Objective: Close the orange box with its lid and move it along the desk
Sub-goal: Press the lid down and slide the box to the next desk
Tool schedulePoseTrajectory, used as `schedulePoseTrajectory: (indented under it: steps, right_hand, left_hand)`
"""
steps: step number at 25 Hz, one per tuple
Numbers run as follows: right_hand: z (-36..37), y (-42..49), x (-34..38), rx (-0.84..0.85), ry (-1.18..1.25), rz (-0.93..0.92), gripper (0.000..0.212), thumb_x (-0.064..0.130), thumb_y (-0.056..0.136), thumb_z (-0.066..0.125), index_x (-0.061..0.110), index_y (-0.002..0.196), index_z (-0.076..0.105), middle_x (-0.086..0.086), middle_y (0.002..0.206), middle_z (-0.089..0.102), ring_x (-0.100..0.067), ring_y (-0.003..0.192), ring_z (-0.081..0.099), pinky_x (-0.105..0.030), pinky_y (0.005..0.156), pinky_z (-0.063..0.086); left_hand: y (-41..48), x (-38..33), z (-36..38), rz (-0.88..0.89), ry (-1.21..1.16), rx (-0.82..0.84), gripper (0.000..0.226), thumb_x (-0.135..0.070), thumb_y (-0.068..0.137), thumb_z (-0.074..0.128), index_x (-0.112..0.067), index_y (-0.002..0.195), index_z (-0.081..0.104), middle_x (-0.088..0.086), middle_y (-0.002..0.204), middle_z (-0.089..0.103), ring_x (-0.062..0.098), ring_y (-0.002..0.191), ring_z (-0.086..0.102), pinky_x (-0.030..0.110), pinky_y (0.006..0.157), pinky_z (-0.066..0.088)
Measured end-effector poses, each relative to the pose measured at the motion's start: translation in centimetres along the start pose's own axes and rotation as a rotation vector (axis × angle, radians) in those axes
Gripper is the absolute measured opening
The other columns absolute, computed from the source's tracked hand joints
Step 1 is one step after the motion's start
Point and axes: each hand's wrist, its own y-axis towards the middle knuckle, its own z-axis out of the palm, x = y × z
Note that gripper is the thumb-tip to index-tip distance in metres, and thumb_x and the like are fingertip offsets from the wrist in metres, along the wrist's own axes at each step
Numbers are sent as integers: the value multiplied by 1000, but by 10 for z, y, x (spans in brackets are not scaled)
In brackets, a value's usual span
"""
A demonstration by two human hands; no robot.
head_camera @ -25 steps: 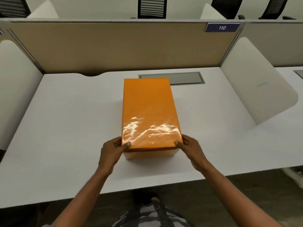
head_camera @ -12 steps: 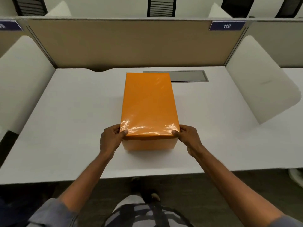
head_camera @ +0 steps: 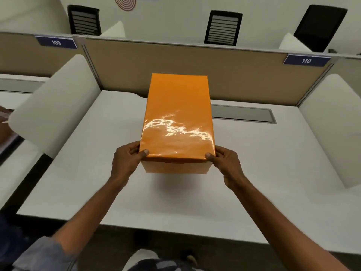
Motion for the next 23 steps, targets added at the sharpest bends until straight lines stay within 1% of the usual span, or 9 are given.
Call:
schedulePoseTrajectory:
  steps: [4, 7, 10, 12, 14, 15, 17, 20, 23]
  right_hand:
    - [70, 42, 18, 69, -19, -42, 50, 17, 91, 75, 6, 138, 62, -8, 127, 72, -25, 116, 69, -44, 104, 53]
    - [136, 80, 34, 108, -30, -53, 46, 20, 92, 74, 7, 135, 64, -7, 125, 74, -25, 115, 69, -41, 101, 54]
    - [207, 117, 43, 117, -20, -33, 42, 18, 92, 74, 6, 131, 67, -8, 120, 75, -26, 111, 69, -38, 96, 56]
    - [253, 137, 46, 104, -16, 22, 34, 16, 91, 74, 6, 124, 70, -7, 114, 74, -28, 109, 68, -40, 94, 56]
    - [292, 155, 47, 98, -6, 73, 21, 15, 91, 74, 12, 112, 73, -8, 109, 73, -30, 106, 67, -43, 93, 56]
    - [309, 163, 49, 103, -5, 89, 14, 14, 91, 74, 15, 104, 73, -8, 106, 73, -30, 104, 66, -42, 90, 55]
    - [339, 178, 50, 111, -10, 100, 8, 13, 91, 74, 19, 96, 71, -7, 101, 73, -29, 99, 65, -40, 84, 53]
    - [374, 199, 49, 100, -40, 120, 9, 15, 90, 75, 22, 96, 72, -2, 98, 74, -27, 98, 67, -42, 87, 55]
    - [401, 217, 48, 83, -63, 126, 19, 14, 89, 75, 16, 108, 74, -2, 102, 76, -26, 102, 70, -38, 89, 56]
  left_hand:
    - [53, 0, -57, 29, 17, -32, 51, -25, 85, 77, -15, 134, 63, 7, 127, 70, 15, 106, 64, 44, 99, 53]
    - [109, 9, -108, 38, 23, -49, 49, -25, 84, 79, -19, 131, 65, 4, 122, 73, 17, 108, 68, 43, 98, 54]
    - [173, 25, -158, 16, 17, -39, 50, -20, 82, 80, -16, 130, 66, 4, 118, 73, 20, 110, 69, 43, 99, 54]
    - [213, 38, -186, -7, 44, -27, 51, -19, 83, 79, -12, 131, 64, 7, 120, 72, 23, 111, 68, 44, 99, 53]
    - [247, 54, -209, -27, 69, -32, 52, -21, 82, 80, -12, 131, 65, 10, 122, 72, 25, 111, 68, 48, 101, 53]
    - [262, 63, -220, -36, 81, -31, 53, -23, 80, 81, -12, 130, 66, 10, 122, 73, 25, 110, 68, 50, 100, 53]
    - [293, 82, -238, -44, 99, -17, 56, -30, 76, 81, -15, 128, 68, 8, 119, 74, 24, 108, 70, 51, 98, 54]
    - [332, 108, -254, -69, 77, 7, 62, -35, 70, 80, -15, 127, 69, 7, 115, 75, 23, 105, 71, 51, 97, 55]
    - [358, 129, -259, -108, 63, -11, 59, -35, 68, 76, -18, 124, 71, 3, 110, 77, 21, 101, 72, 49, 95, 56]
